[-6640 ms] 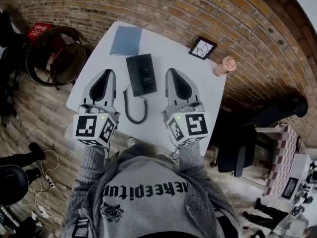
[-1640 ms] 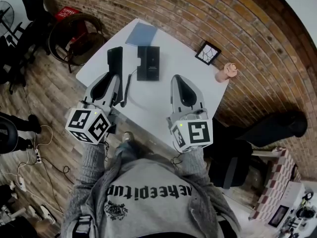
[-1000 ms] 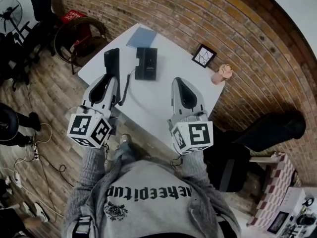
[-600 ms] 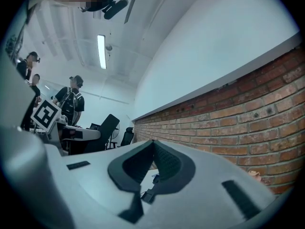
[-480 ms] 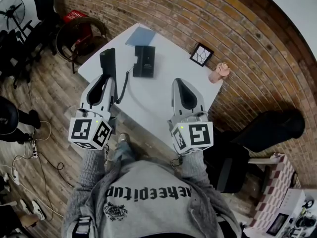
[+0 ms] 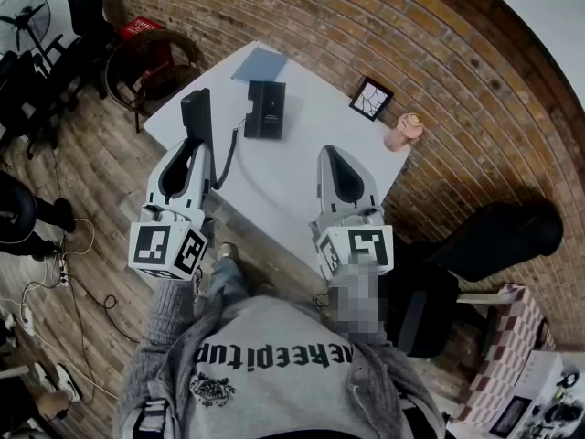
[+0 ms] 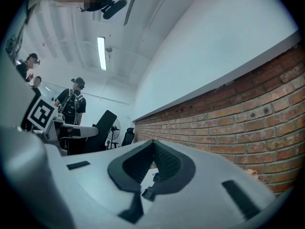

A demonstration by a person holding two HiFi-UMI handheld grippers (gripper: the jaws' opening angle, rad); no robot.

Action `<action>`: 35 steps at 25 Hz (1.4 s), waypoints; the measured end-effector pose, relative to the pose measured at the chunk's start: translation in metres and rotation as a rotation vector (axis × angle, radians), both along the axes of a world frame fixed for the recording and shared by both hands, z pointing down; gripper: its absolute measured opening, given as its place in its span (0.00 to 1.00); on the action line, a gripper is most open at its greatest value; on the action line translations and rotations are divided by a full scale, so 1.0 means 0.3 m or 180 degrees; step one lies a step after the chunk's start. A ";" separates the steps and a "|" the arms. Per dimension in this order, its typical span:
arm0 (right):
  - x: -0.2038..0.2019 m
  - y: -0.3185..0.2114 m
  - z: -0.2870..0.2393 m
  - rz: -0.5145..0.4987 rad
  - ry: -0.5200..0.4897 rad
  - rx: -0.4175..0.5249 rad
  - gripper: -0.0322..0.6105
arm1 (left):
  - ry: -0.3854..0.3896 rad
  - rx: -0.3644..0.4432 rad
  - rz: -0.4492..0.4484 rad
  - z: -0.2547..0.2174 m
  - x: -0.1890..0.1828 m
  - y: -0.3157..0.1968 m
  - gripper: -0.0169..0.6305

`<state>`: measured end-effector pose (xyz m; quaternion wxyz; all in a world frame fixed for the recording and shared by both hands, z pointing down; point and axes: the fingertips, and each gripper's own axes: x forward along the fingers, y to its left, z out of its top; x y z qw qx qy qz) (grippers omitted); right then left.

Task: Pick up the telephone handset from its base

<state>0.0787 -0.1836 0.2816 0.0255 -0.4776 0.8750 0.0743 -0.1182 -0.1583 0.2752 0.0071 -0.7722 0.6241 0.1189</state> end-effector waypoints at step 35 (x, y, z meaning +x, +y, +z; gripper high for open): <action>0.010 0.024 0.031 -0.0015 0.0009 -0.0062 0.05 | 0.0002 0.0025 -0.0032 -0.014 0.021 0.031 0.14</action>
